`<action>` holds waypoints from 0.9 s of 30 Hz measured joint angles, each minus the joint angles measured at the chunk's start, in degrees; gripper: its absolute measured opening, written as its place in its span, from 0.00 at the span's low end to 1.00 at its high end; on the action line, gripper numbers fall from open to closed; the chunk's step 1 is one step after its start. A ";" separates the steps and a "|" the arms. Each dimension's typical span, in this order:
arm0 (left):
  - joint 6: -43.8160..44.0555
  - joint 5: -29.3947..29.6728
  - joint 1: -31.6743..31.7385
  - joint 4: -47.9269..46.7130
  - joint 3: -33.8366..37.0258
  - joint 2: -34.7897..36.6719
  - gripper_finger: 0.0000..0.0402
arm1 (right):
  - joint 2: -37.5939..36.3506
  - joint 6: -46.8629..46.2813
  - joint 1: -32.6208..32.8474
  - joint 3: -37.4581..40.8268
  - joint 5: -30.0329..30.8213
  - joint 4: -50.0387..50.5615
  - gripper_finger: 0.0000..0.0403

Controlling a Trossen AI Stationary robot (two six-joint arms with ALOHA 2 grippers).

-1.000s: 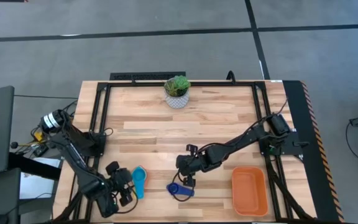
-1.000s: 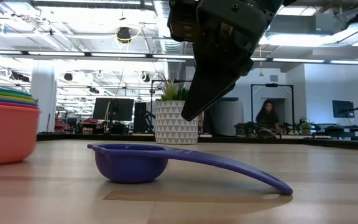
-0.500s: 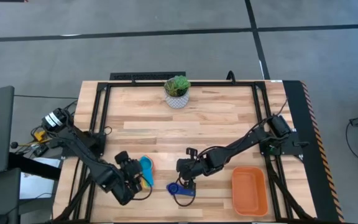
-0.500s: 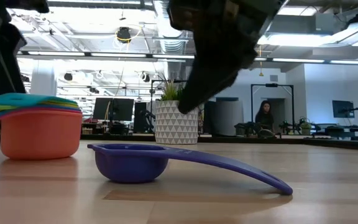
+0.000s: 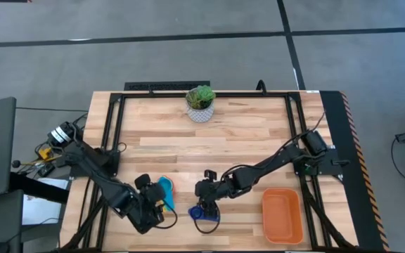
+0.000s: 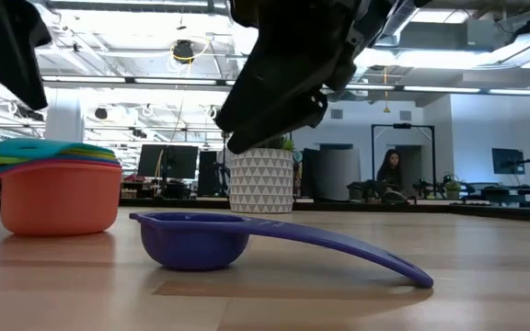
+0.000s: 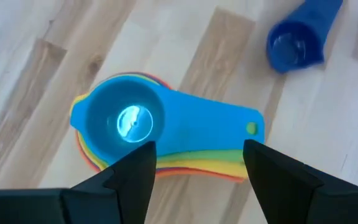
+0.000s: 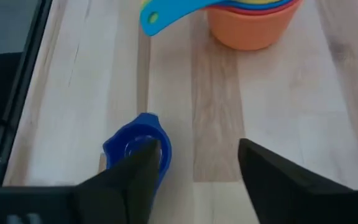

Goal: Nest measuring cups in basket
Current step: Stack the dark blue measuring cup on top of the blue measuring cup

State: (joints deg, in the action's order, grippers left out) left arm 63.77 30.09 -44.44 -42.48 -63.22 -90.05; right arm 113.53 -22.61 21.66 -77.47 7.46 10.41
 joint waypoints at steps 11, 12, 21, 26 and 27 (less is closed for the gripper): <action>8.50 18.84 -5.00 6.03 0.00 -0.12 0.57 | 5.82 0.28 0.47 -1.27 0.16 -3.91 0.69; 8.49 19.50 -5.09 6.50 0.00 -0.12 0.57 | 5.82 0.48 0.43 -1.44 0.20 -3.24 0.69; 6.74 21.27 -3.75 6.01 0.02 -0.12 0.57 | 5.82 5.01 0.50 -1.64 -1.11 -3.79 0.66; 4.33 21.33 -1.89 6.00 0.04 -0.12 0.57 | 8.68 5.94 0.39 -1.61 -2.30 -4.70 0.64; 4.18 21.30 -1.50 5.88 0.04 -0.12 0.57 | 9.32 6.03 0.39 -1.52 -2.95 -4.94 0.64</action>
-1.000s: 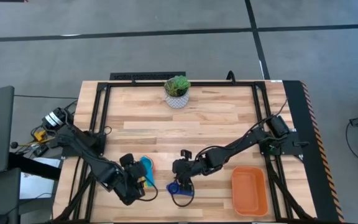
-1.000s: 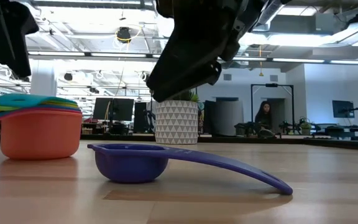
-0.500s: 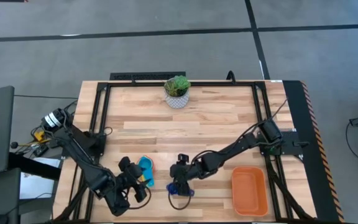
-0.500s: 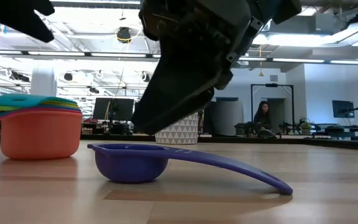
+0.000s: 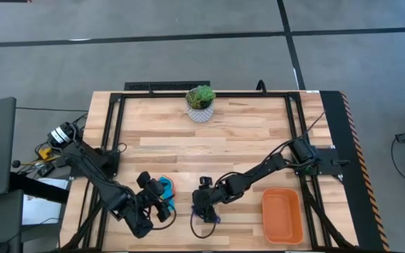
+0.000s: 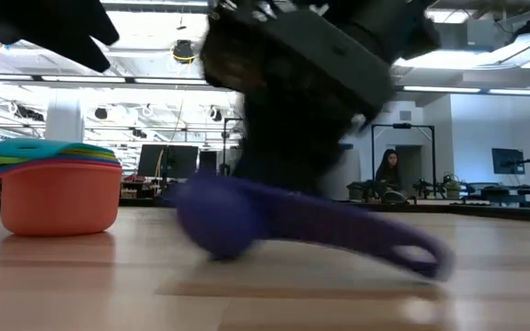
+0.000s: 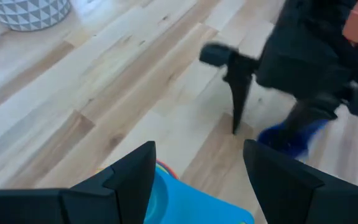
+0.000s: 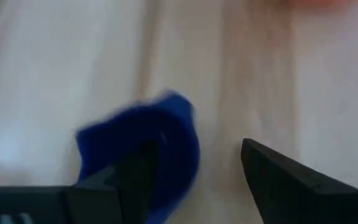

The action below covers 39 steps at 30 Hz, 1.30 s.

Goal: Nest measuring cups in basket
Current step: Stack the dark blue measuring cup on top of the blue measuring cup

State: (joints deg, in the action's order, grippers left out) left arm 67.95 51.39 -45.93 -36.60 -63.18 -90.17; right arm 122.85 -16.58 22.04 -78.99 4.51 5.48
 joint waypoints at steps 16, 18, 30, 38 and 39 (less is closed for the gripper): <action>-1.72 -1.57 2.71 -0.09 0.05 -0.02 0.57 | 2.43 1.49 -0.48 -2.04 -0.33 -1.01 0.33; -1.72 -1.64 2.71 -0.20 0.07 -0.02 0.57 | 2.41 1.30 -0.47 -2.07 -0.27 -1.14 0.23; 8.37 -0.94 0.16 -10.02 0.07 0.13 0.57 | 2.38 -10.82 -1.55 -6.81 8.26 -1.05 0.12; 12.13 2.28 -2.49 -10.94 0.06 0.13 0.57 | 1.24 -16.43 -2.34 -9.21 18.60 -1.19 0.05; 12.30 2.73 -2.75 -11.02 0.06 0.13 0.57 | 0.68 -16.64 -2.32 -9.29 19.88 -1.58 0.05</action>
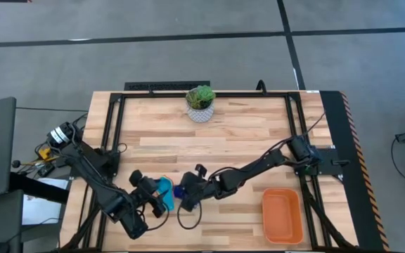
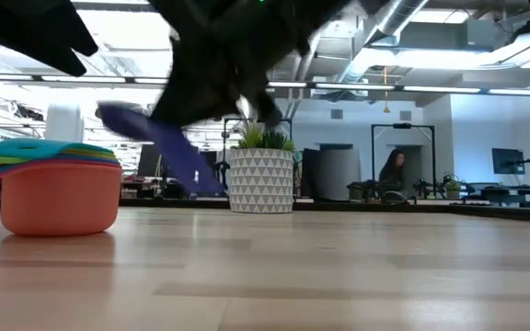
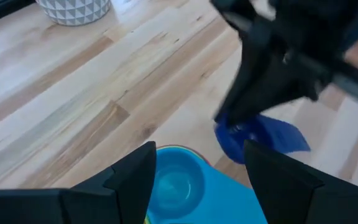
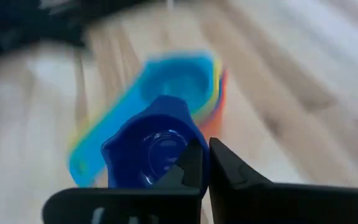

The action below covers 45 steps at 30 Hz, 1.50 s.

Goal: Nest measuring cups in basket
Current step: Stack the dark blue measuring cup on top of the blue measuring cup

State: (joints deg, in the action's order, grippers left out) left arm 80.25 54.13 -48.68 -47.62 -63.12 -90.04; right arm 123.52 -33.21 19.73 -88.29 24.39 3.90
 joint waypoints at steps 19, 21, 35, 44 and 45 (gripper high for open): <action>-2.55 12.92 -0.20 3.13 -0.01 -0.04 0.57 | -7.67 -2.38 0.74 -0.05 27.83 -6.42 0.08; -4.13 12.79 0.29 3.66 -0.01 -0.04 0.57 | -7.67 -2.32 0.39 -0.05 27.90 -7.34 0.08; -13.14 9.08 6.14 8.05 -0.01 -0.07 0.57 | -7.65 3.20 0.37 -0.05 28.34 -10.21 0.08; -21.54 7.46 3.16 12.04 -0.01 0.01 0.57 | -7.65 7.82 0.93 -0.05 28.48 -9.99 0.10; -21.60 8.34 2.54 12.03 -0.01 0.14 0.57 | -7.65 8.06 1.04 -0.05 28.49 -10.00 0.10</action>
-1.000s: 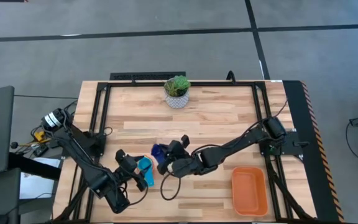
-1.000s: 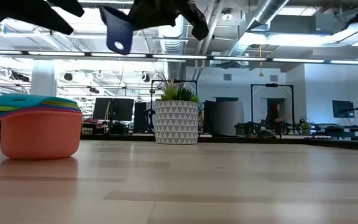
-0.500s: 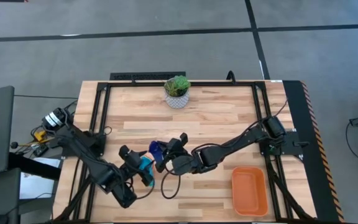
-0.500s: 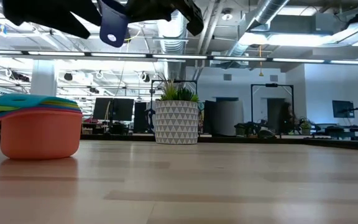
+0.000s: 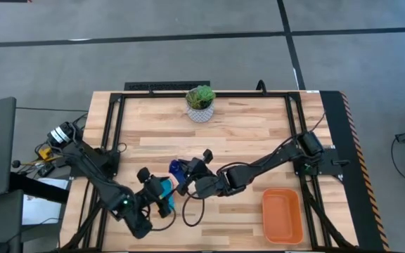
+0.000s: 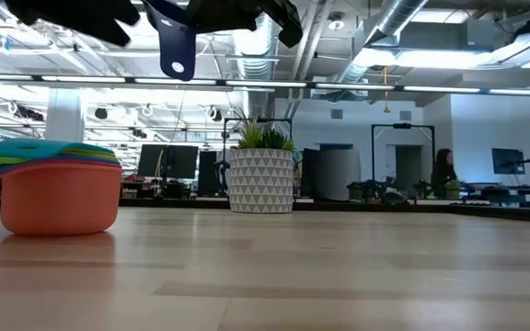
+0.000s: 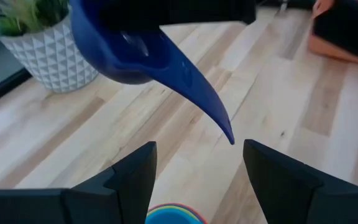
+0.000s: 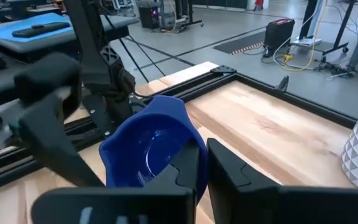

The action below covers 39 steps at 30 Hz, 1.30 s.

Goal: Nest measuring cups in basket
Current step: Stack the dark blue measuring cup on top of the blue measuring cup

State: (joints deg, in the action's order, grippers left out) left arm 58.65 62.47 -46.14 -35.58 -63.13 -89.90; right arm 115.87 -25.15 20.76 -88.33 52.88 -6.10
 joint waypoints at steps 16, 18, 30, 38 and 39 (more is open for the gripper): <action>-6.58 6.91 -4.65 8.07 0.00 2.61 0.57 | 0.00 23.99 4.63 0.01 -0.55 -19.43 0.09; -12.06 6.96 -4.67 12.85 0.00 2.61 0.57 | 0.00 26.34 4.97 0.02 -0.62 -21.59 0.09; -34.20 8.59 -4.76 33.16 -0.04 2.70 0.55 | 0.02 36.50 7.29 0.02 -0.45 -30.44 0.09; -32.57 10.76 -4.13 33.47 -0.04 2.70 0.20 | 0.03 39.39 8.58 0.02 -0.23 -33.49 0.09; -31.88 10.76 -4.03 33.45 -0.04 2.70 0.14 | 0.04 39.37 8.53 0.02 -0.22 -33.47 0.09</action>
State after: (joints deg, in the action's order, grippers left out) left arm 26.77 73.23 -50.17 -2.13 -63.18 -87.20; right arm 115.92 14.22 29.29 -88.31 52.66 -39.57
